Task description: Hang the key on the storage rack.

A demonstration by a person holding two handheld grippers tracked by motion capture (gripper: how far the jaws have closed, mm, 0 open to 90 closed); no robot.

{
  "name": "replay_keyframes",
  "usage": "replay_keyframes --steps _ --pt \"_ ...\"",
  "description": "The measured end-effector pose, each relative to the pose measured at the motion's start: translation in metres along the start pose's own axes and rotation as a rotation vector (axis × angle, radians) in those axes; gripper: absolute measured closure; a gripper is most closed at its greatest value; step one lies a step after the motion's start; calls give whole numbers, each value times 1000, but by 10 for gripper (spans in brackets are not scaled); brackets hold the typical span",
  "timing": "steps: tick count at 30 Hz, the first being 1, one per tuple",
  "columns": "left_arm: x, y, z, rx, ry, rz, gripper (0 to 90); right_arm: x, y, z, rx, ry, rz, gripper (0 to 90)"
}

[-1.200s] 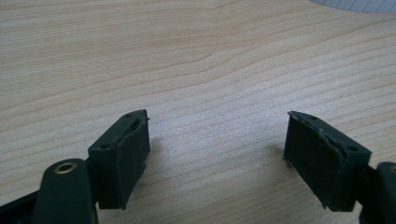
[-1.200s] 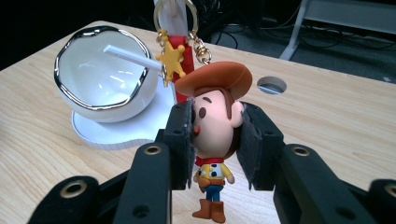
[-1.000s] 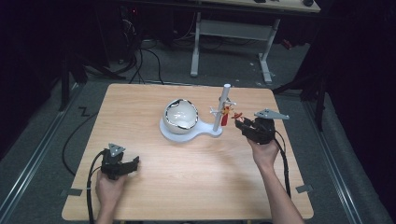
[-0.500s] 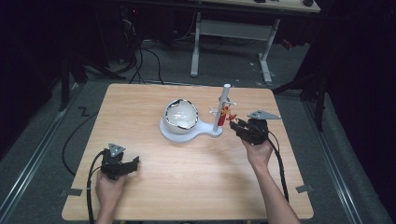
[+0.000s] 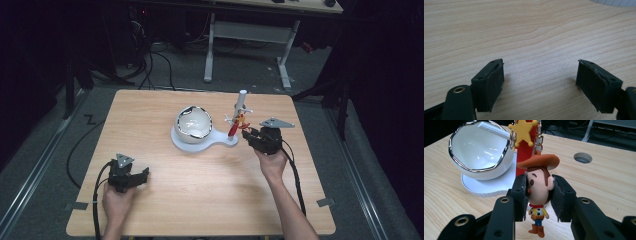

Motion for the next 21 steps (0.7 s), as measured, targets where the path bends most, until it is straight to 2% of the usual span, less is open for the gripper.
replay_keyframes --steps 21 --pt "0 0 0 0 0 0 229 2 -1 4 -5 13 10 633"
Point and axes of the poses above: each handheld gripper's, and its own axes: z roughly forward along the jaws, x roughly out of its underside, y roughly to its left, the point moved 5 cm from there along z, roughly forward along the jaws, and after that the axes turned 7 degrees about y, right-handed, at the moved point
